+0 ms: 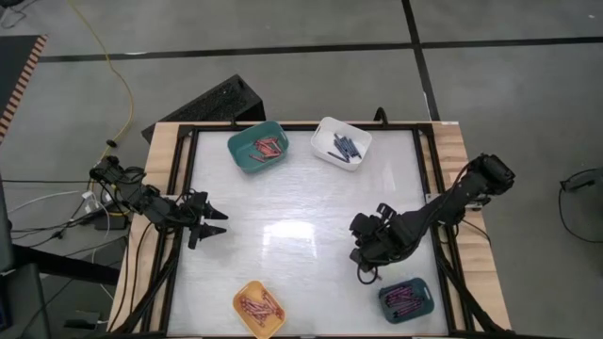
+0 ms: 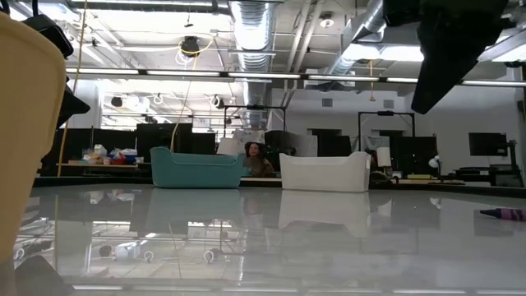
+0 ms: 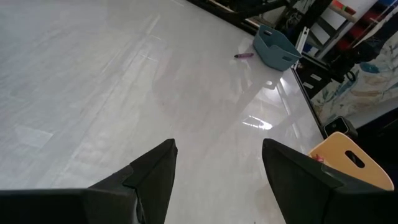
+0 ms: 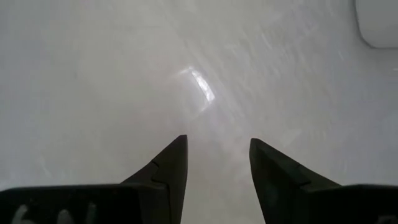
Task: Sort crayons
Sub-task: Put the purple crayon into the blue bin
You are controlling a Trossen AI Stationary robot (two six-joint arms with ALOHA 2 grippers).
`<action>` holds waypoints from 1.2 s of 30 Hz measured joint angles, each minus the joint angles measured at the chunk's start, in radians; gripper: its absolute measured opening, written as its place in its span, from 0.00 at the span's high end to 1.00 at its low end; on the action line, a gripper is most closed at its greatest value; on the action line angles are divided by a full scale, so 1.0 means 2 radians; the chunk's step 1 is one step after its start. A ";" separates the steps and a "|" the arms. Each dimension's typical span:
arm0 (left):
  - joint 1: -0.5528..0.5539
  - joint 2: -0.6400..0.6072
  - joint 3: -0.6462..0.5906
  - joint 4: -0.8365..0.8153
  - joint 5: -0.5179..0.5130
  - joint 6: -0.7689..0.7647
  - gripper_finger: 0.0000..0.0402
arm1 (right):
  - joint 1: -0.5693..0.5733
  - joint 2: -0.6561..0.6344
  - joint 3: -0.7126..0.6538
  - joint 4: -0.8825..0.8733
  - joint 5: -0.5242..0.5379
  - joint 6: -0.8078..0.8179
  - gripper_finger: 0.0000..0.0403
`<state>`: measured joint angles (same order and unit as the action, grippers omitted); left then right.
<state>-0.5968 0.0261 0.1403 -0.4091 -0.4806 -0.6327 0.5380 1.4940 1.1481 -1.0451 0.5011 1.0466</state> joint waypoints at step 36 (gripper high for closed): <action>0.000 0.000 0.000 0.000 0.000 0.000 0.43 | 0.005 0.000 0.000 -0.021 -0.071 0.031 0.59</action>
<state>-0.5968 0.0257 0.1403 -0.4091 -0.4806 -0.6327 0.5471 1.4940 1.1481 -1.0878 0.3586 1.1090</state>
